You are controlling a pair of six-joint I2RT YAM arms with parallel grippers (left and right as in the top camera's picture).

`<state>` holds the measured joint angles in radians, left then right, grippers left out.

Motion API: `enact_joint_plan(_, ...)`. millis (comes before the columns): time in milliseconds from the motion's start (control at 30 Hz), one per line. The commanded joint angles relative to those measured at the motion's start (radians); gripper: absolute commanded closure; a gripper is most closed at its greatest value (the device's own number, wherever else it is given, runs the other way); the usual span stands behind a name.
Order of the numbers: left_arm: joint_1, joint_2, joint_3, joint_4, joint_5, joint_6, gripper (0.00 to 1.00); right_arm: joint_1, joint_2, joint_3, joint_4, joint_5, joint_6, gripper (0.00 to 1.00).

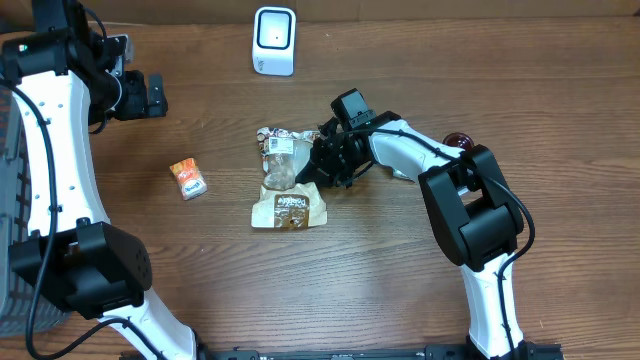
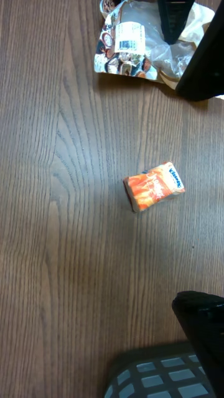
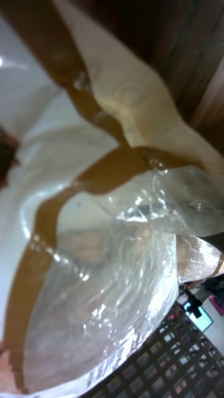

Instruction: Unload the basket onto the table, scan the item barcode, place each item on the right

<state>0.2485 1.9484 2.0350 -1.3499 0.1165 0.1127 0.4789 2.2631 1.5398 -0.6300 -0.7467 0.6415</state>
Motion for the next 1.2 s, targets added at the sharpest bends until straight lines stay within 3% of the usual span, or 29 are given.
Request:
enact_joint_plan(0, -0.008, -0.015, -0.005, 0.0, 0.007, 0.022, 0.0, -0.005, -0.007, 0.021, -0.031, 0.096, -0.086, 0.96)
enact_joint_plan(300, -0.008, -0.015, -0.005, 0.0, 0.007, 0.022, 0.0, -0.005, -0.364, 0.027, -0.016, 0.108, -0.3, 0.96)
enact_joint_plan(667, -0.008, -0.015, -0.005, 0.0, 0.007, 0.022, 0.0, -0.005, -0.728, 0.027, -0.099, 0.173, -0.385, 0.96)
enact_joint_plan(967, -0.008, -0.015, -0.005, 0.0, 0.007, 0.022, 0.0, 0.019, -0.71, 0.043, -0.132, 0.356, -0.29, 0.96)
enact_joint_plan(1167, -0.008, -0.015, -0.005, 0.0, 0.007, 0.022, 0.0, 0.047, -0.519, 0.293, -0.243, 0.61, -0.384, 0.96)
